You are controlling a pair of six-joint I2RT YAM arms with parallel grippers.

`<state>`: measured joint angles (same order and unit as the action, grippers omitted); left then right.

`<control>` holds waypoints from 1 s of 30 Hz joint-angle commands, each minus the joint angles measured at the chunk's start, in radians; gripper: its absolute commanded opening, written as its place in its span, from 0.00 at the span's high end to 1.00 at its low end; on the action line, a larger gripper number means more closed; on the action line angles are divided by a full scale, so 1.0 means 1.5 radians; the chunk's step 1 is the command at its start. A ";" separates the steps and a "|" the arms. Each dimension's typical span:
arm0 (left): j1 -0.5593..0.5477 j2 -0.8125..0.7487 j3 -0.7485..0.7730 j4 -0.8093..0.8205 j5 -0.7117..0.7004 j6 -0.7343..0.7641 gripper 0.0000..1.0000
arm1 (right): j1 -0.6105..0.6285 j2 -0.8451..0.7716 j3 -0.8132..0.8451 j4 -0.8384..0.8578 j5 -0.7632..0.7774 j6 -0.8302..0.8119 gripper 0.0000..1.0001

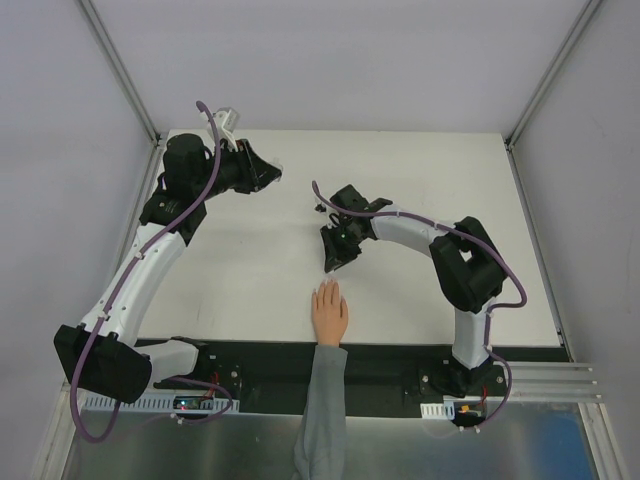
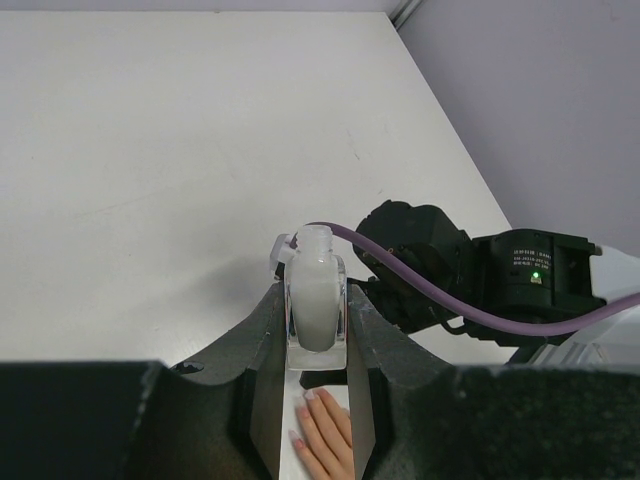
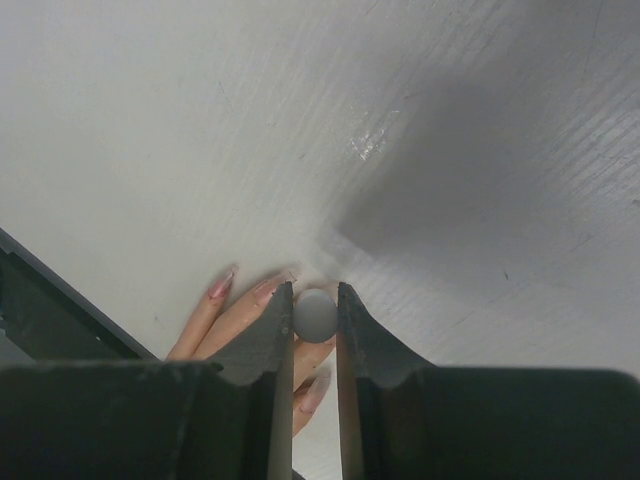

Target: Paint the nails

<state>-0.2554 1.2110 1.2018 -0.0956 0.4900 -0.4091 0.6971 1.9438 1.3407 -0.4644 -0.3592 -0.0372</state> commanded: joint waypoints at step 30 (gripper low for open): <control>0.009 0.012 0.053 0.014 0.025 0.010 1.00 | -0.016 0.018 0.040 -0.033 0.033 0.006 1.00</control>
<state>-0.2535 1.2266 1.2339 -0.0963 0.4984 -0.4072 0.6819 1.9621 1.3426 -0.4744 -0.3393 -0.0341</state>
